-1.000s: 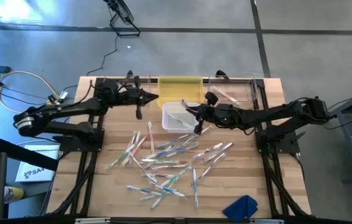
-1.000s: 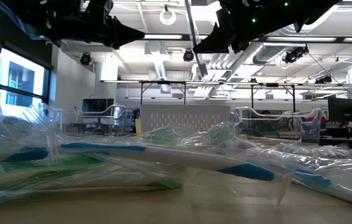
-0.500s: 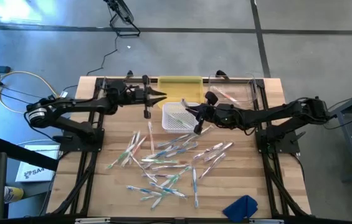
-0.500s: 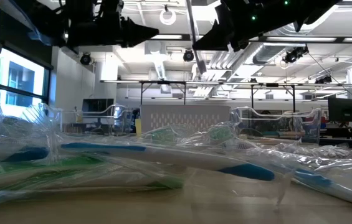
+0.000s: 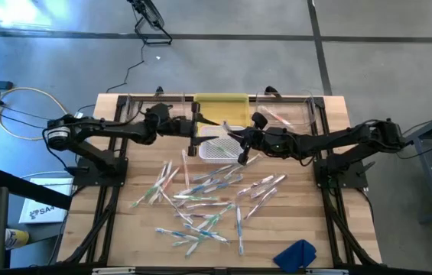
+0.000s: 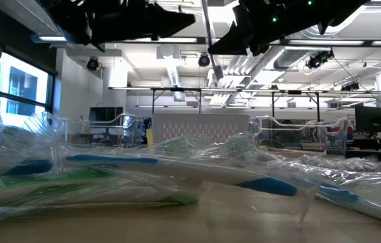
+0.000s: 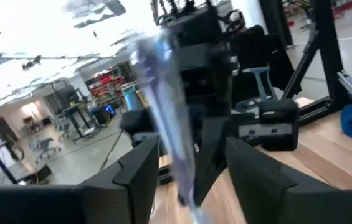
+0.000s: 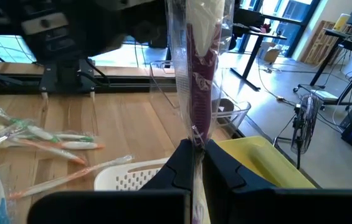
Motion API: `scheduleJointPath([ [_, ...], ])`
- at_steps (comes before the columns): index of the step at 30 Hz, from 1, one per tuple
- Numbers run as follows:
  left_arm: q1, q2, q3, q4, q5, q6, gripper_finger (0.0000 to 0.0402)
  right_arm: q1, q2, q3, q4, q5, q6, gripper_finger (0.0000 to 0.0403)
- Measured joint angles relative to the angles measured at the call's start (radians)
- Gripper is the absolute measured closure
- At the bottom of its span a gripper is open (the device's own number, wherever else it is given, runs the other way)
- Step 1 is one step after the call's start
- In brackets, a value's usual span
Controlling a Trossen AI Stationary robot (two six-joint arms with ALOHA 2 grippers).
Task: Pick & Place Toothbrushes
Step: Put the purple toothbrush into the yellow bin
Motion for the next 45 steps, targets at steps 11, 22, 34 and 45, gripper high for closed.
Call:
scheduleJointPath([
  [11, -0.010, 0.011, 0.080, -0.144, -0.092, -0.047, 0.0215, 0.001, 0.000, 0.000, -0.003, 0.000, 0.000, 0.0398],
  [22, -0.025, 0.025, 0.091, -0.140, -0.097, -0.026, 0.0215, -0.004, 0.000, 0.000, -0.003, -0.001, -0.003, 0.0398],
  [34, -0.023, 0.098, 0.091, 0.002, -0.071, -0.079, 0.0215, -0.004, 0.000, 0.000, -0.016, -0.001, -0.003, 0.0398],
  [45, -0.023, 0.108, 0.121, -0.020, -0.072, -0.080, 0.0215, -0.004, 0.000, 0.000, -0.018, -0.001, -0.003, 0.0398],
])
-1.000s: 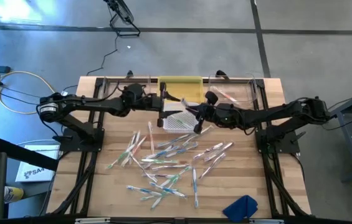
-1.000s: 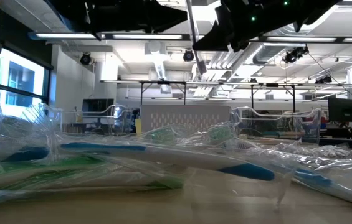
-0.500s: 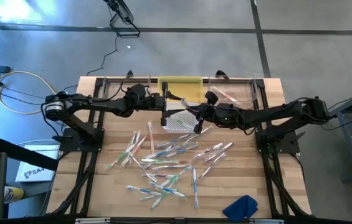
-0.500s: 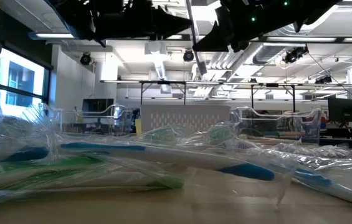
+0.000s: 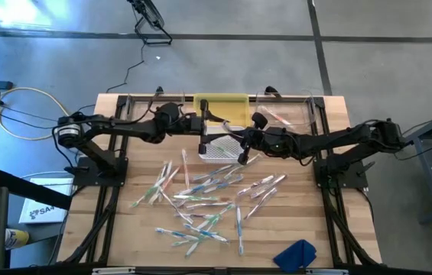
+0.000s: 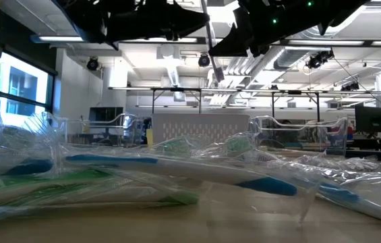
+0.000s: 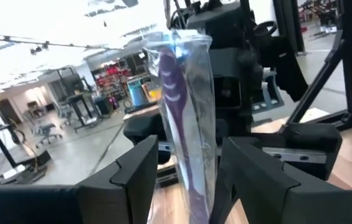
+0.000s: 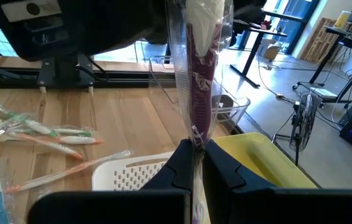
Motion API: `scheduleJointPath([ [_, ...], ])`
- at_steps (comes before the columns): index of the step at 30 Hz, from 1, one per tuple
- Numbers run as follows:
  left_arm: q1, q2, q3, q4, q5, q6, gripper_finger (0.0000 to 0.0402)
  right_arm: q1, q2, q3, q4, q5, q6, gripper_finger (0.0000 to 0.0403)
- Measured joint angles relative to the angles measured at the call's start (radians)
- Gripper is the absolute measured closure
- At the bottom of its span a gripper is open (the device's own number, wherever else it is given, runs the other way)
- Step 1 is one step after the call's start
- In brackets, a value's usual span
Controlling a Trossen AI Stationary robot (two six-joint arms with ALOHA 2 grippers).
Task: Pick & Place Toothbrushes
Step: Put the purple toothbrush into the yellow bin
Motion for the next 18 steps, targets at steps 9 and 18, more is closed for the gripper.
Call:
scheduleJointPath([
  [9, 0.000, 0.015, 0.035, -0.040, 0.025, 0.000, 0.0215, 0.000, 0.000, 0.000, -0.002, 0.000, 0.000, 0.0398],
  [18, 0.000, 0.013, 0.036, -0.055, 0.025, -0.026, 0.0235, 0.000, 0.000, 0.000, -0.003, 0.000, 0.000, 0.0398],
])
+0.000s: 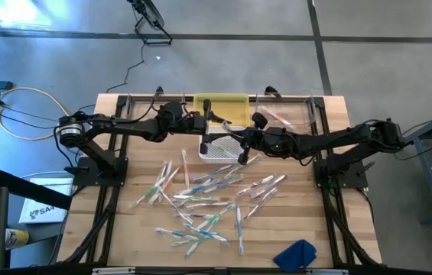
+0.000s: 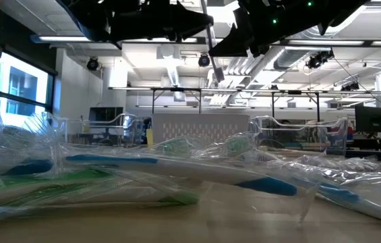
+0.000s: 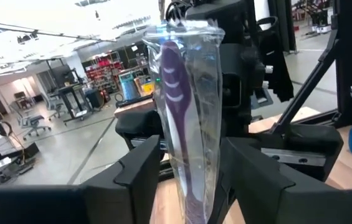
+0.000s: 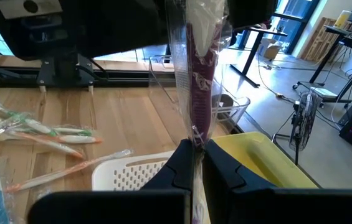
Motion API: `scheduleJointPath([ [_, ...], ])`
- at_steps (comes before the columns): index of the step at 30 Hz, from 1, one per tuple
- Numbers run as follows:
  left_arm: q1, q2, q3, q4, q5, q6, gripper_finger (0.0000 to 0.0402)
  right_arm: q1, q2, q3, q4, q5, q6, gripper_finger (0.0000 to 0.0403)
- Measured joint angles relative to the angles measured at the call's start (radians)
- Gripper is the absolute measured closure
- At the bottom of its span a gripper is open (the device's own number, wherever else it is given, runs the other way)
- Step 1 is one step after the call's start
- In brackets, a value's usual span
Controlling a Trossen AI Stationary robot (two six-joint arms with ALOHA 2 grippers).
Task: Pick & Place Toothbrushes
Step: Put the purple toothbrush into the yellow bin
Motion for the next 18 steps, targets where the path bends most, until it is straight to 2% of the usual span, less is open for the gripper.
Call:
scheduleJointPath([
  [10, 0.000, 0.000, 0.000, -0.001, -0.004, 0.004, 0.0341, 0.000, 0.000, 0.000, 0.000, 0.000, -0.004, 0.0398],
  [18, 0.000, 0.000, 0.000, -0.001, 0.000, 0.011, 0.0362, 0.000, 0.000, 0.000, -0.002, 0.001, 0.000, 0.0400],
])
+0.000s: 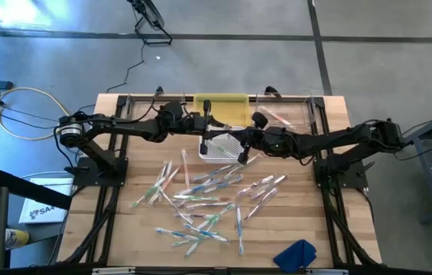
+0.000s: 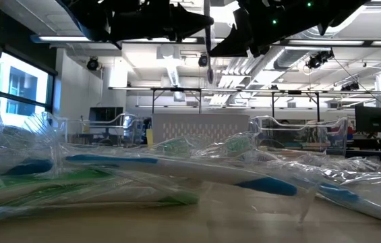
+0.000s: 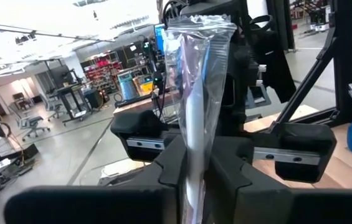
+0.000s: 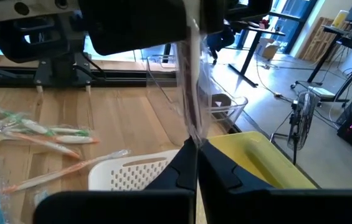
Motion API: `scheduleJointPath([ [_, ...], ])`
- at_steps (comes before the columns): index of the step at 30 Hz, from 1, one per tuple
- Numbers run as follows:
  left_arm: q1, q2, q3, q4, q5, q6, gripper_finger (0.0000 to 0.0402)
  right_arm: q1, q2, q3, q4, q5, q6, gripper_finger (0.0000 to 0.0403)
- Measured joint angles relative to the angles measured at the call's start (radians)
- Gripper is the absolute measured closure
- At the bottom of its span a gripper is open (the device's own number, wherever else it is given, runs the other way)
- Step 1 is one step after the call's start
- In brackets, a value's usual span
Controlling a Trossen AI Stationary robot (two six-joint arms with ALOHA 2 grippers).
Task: Pick & Place Toothbrushes
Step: Put the purple toothbrush into the yellow bin
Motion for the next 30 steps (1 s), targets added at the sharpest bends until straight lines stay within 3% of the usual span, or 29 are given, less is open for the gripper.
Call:
scheduleJointPath([
  [6, 0.000, 0.000, 0.000, -0.003, 0.000, 0.000, 0.0381, 0.000, 0.000, 0.000, -0.001, 0.000, 0.000, 0.0402],
  [19, 0.000, 0.000, 0.000, -0.004, 0.004, -0.001, 0.0379, 0.009, -0.003, 0.000, -0.001, -0.021, -0.004, 0.0391],
  [23, 0.000, 0.000, 0.000, -0.004, 0.004, 0.000, 0.0379, 0.026, -0.003, 0.000, 0.000, 0.006, -0.006, 0.0348],
  [30, 0.002, 0.000, 0.000, -0.004, -0.012, 0.023, 0.0379, 0.076, -0.041, 0.000, -0.033, 0.042, -0.007, 0.0236],
])
